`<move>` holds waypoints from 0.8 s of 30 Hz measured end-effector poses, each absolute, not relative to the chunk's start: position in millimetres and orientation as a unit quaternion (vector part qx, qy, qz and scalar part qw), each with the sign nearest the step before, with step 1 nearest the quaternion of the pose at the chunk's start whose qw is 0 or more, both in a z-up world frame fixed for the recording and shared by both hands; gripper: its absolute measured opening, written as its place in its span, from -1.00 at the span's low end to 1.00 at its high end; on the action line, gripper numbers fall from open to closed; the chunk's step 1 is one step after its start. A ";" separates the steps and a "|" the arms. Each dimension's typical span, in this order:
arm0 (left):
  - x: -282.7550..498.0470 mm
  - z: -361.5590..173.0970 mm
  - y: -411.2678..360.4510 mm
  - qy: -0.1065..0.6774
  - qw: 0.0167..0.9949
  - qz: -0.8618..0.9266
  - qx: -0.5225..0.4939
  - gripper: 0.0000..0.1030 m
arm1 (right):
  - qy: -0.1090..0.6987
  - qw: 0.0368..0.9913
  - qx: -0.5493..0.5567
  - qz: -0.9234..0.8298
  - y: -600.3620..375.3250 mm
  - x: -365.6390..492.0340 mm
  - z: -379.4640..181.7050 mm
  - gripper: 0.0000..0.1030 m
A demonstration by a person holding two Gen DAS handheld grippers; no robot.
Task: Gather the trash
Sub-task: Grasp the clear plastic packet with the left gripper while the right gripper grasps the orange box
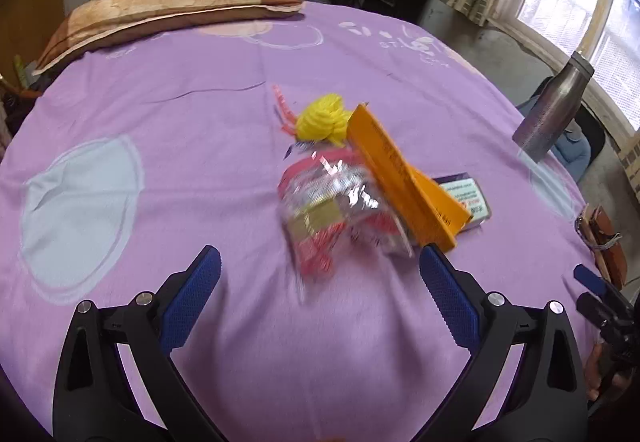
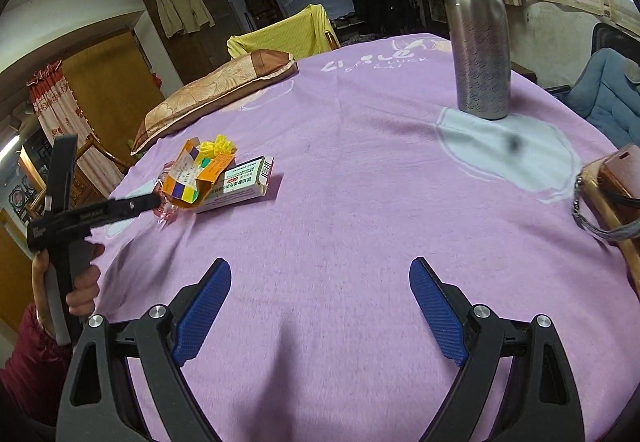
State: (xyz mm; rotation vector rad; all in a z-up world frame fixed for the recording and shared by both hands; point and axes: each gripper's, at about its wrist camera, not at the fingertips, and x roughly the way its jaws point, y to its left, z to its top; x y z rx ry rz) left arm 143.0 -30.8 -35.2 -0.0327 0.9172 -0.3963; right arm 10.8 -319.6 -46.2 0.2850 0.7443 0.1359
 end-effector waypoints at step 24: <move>172.2 -44.6 -1.8 0.445 0.882 -0.156 -0.012 0.89 | 0.377 0.908 0.163 0.081 -318.6 21.9 -55.2 0.74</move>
